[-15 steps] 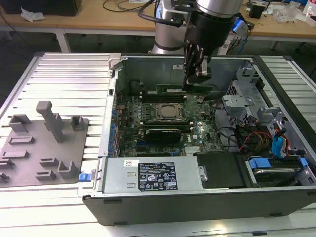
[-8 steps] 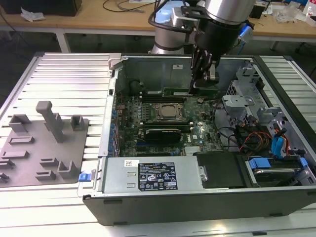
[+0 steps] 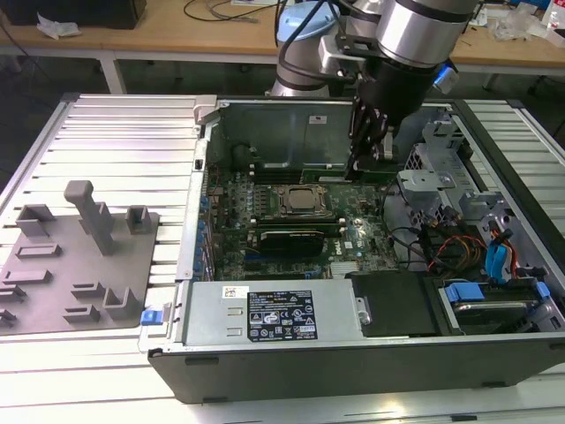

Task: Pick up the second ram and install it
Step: 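Pick up the second ram and move it above second insertion slot, then insert the second ram into the second slot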

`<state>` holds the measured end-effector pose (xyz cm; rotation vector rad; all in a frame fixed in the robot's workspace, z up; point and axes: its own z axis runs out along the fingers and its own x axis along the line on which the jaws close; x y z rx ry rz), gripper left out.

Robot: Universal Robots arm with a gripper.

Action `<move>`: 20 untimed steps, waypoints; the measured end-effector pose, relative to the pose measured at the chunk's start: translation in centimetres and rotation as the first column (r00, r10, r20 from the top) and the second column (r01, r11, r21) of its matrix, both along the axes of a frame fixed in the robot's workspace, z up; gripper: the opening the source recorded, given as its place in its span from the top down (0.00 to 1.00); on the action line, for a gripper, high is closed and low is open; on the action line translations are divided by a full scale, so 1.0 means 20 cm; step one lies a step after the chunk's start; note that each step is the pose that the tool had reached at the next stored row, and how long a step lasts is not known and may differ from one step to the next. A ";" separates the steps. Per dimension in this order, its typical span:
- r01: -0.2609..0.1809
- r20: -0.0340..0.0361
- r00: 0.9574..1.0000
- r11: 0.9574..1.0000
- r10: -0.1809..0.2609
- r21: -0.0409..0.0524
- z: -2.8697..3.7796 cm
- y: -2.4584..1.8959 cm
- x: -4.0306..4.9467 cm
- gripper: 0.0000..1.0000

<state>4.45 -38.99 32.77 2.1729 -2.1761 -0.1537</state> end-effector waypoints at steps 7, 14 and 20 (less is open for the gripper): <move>0.000 0.000 1.000 1.000 0.000 0.000 -0.010 0.000 0.000 0.87; 0.000 0.000 1.000 1.000 0.000 0.001 -0.029 0.000 -0.020 0.87; 0.000 0.000 1.000 1.000 0.000 0.001 -0.091 0.000 -0.024 0.87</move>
